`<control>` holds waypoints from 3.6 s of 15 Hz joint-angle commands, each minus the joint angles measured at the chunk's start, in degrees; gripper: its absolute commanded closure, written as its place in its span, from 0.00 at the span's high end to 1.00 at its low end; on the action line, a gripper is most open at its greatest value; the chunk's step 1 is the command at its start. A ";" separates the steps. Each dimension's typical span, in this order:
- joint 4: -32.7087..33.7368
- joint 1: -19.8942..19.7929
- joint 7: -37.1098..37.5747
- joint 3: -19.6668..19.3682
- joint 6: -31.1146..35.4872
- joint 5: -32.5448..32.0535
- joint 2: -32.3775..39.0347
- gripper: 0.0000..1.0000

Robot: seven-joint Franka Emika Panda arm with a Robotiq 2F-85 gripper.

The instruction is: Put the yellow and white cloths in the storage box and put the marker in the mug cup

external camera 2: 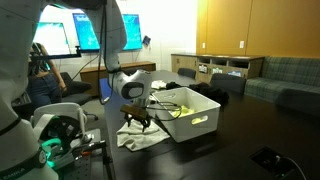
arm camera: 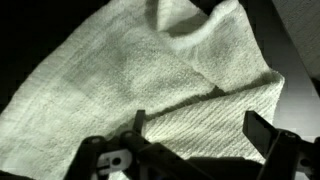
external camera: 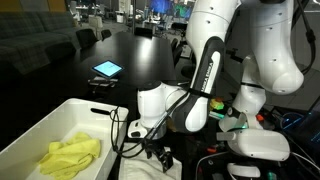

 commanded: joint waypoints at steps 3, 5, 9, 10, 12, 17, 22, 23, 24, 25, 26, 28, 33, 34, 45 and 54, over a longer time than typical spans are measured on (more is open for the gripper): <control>1.26 5.29 9.17 -6.35 9.51 -4.94 3.87 1.00; 1.91 8.10 12.30 -9.68 10.97 -7.81 4.80 1.00; 3.96 14.24 18.33 -16.11 11.07 -12.61 6.23 1.00; 4.39 15.12 19.30 -16.92 10.87 -13.30 6.59 1.00; 5.22 17.01 21.27 -18.53 10.66 -14.43 7.17 1.00; 6.23 19.66 24.15 -20.62 10.39 -15.87 7.81 1.00; 6.54 20.96 25.33 -21.73 10.12 -16.67 8.02 0.75; 6.33 21.02 25.53 -21.81 10.16 -16.66 7.79 0.74; 6.35 20.81 25.43 -21.63 10.12 -16.55 7.79 0.71; 6.21 20.66 25.47 -21.56 10.21 -16.48 7.59 0.62; 6.25 20.53 25.47 -21.53 10.18 -16.46 7.44 0.54; 6.29 20.19 25.33 -21.44 9.94 -16.39 7.12 0.38; 5.43 20.25 25.64 -21.90 9.19 -16.52 5.41 0.12; 4.91 20.16 25.68 -21.91 8.81 -16.49 4.67 0.10; -8.57 25.91 47.32 -33.79 5.81 -22.31 -13.11 0.08; -13.81 39.75 83.99 -54.64 0.56 -41.70 -26.37 0.08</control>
